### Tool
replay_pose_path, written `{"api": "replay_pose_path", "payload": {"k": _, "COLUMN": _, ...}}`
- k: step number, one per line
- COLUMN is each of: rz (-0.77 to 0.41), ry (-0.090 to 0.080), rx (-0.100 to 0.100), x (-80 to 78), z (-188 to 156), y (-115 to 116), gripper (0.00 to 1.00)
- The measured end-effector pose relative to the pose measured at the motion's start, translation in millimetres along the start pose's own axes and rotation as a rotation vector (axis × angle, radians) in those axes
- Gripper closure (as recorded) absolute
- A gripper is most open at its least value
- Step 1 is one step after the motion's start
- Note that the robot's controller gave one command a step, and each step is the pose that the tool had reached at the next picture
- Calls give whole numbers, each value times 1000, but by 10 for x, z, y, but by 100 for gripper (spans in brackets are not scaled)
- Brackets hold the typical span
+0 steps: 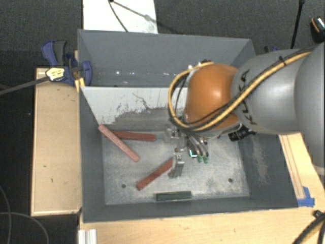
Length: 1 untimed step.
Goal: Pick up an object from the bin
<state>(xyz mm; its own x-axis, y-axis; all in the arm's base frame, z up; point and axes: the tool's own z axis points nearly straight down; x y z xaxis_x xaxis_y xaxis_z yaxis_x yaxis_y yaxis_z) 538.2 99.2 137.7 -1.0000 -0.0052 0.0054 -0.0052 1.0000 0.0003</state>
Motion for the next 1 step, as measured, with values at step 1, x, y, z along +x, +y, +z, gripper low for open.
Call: {"api": "replay_pose_path", "payload": {"k": 1, "rz": -375, "ry": -2, "rx": 0, "x": -140, "z": 687, "y": 149, "gripper": 0}}
